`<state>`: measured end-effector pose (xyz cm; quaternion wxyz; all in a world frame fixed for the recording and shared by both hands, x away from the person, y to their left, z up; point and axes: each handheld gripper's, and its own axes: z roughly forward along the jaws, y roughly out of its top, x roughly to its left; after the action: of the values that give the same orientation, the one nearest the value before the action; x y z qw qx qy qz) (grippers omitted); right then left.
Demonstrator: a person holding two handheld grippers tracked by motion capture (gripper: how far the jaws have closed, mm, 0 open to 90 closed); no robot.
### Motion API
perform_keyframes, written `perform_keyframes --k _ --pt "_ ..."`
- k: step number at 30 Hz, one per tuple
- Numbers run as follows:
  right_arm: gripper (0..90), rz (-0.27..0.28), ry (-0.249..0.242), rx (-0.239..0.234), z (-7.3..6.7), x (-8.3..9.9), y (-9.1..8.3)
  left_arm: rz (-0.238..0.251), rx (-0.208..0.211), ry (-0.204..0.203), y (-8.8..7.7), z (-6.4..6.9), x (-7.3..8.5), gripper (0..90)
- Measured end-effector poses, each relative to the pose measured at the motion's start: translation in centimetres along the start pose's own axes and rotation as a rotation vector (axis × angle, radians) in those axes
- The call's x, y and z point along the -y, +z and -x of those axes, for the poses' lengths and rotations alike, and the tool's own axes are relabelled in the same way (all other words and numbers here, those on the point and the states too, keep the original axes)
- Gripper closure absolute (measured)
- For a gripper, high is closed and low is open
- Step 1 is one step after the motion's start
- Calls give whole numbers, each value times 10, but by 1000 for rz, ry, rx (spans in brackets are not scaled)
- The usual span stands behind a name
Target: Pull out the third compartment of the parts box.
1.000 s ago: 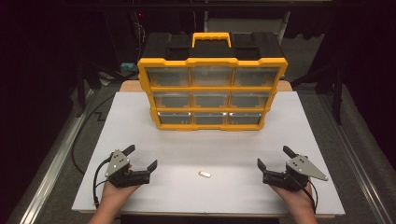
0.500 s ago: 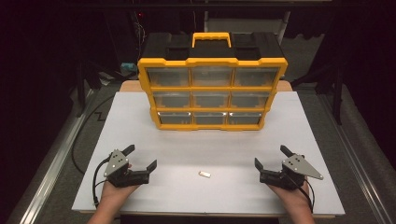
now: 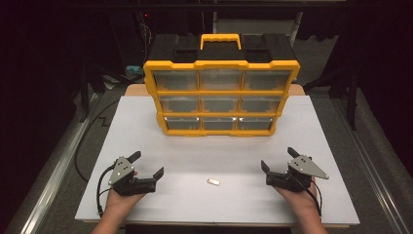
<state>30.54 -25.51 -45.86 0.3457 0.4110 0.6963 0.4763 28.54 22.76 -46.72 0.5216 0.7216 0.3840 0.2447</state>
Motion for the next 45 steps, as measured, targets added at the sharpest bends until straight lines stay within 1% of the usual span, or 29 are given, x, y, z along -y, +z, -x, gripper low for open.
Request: perform_keyframes --k 3,5,8,9,11,12,14,15,16,19,23,24,26,27,31,33,35,36,39,40,41,42,45 --pt "0 2 -1 -6 0 -3 6 2 2 -3 0 0 0 3" --pt "0 2 -2 2 0 -6 10 1 3 -3 0 0 0 3" --pt "0 3 -1 -3 2 -10 17 3 6 -7 1 0 1 3" --pt "0 3 -1 -3 2 -10 17 3 6 -7 1 0 1 3" --pt "0 5 0 2 2 -12 22 4 7 -9 1 0 1 3" --pt "0 0 7 5 4 -15 27 4 7 -10 1 0 1 3" --pt "0 -8 10 7 4 -16 30 2 8 -11 0 0 1 3" --pt "0 -13 2 16 4 -18 36 1 6 -11 1 0 1 3" --pt "0 -13 2 16 4 -18 36 1 6 -11 1 0 1 3" --pt "0 -24 -5 19 5 -20 47 1 7 -11 1 0 1 3" --pt "0 -35 3 29 8 -23 54 1 5 -10 1 0 1 3" --pt "0 -31 18 31 9 -24 59 0 4 -10 1 0 1 3" --pt "0 -34 11 29 10 -25 61 -1 3 -12 2 0 2 3" --pt "0 -38 7 37 12 -26 64 0 1 -10 2 0 2 3" --pt "0 -47 7 45 15 -26 64 2 2 -7 2 0 2 3" --pt "0 -50 -2 45 17 -26 62 5 1 -6 2 0 2 3" --pt "0 -57 -4 41 17 -25 61 4 3 -5 2 0 2 3" --pt "0 -71 -9 37 17 -24 60 4 4 -5 2 0 2 3" --pt "0 -74 -17 35 17 -23 59 2 7 -3 1 0 2 3" --pt "0 -89 -26 34 18 -22 58 6 7 -5 1 0 2 3" --pt "0 -89 -26 34 18 -22 58 6 7 -5 1 0 2 3" --pt "0 -101 -24 26 19 -21 57 7 9 -7 2 0 2 3" --pt "0 -104 -28 32 19 -20 57 5 9 -7 2 0 2 3"
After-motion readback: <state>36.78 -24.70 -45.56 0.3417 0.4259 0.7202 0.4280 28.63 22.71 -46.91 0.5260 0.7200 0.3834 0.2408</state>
